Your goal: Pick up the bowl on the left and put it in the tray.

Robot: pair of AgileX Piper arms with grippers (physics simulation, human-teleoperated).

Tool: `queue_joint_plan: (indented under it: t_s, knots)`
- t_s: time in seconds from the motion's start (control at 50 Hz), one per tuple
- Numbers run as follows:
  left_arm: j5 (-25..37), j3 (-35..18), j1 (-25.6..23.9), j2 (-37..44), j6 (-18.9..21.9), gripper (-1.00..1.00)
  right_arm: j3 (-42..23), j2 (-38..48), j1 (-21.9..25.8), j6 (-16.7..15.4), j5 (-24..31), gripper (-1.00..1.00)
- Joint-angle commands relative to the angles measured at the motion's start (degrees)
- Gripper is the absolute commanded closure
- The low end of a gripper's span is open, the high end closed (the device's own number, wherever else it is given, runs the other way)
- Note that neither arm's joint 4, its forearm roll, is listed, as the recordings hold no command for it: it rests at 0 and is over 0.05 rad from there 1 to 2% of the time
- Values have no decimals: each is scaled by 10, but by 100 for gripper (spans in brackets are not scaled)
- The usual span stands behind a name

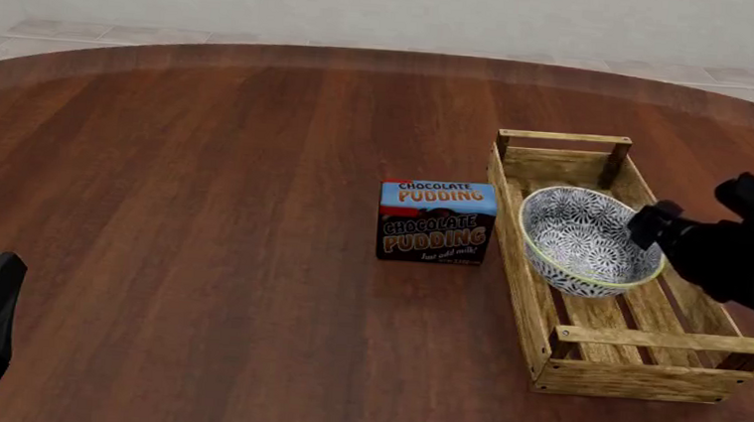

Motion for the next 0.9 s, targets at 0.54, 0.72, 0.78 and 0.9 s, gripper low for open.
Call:
queue_joint_plan:
  t_s: [0.54, 0.72, 0.78, 0.9]
  knots:
    - [0, 0, 0, 0, 0, -100, 1, -223, 46, -35, 124, -100]
    - [0, 0, 0, 0, 0, -100, -25, -235, 34, -81, 142, -100]
    - [0, 0, 0, 0, 0, -100, -35, -270, 23, -123, 154, -100]
    - [0, 0, 0, 0, 0, -100, -52, -274, 52, -146, 169, -100]
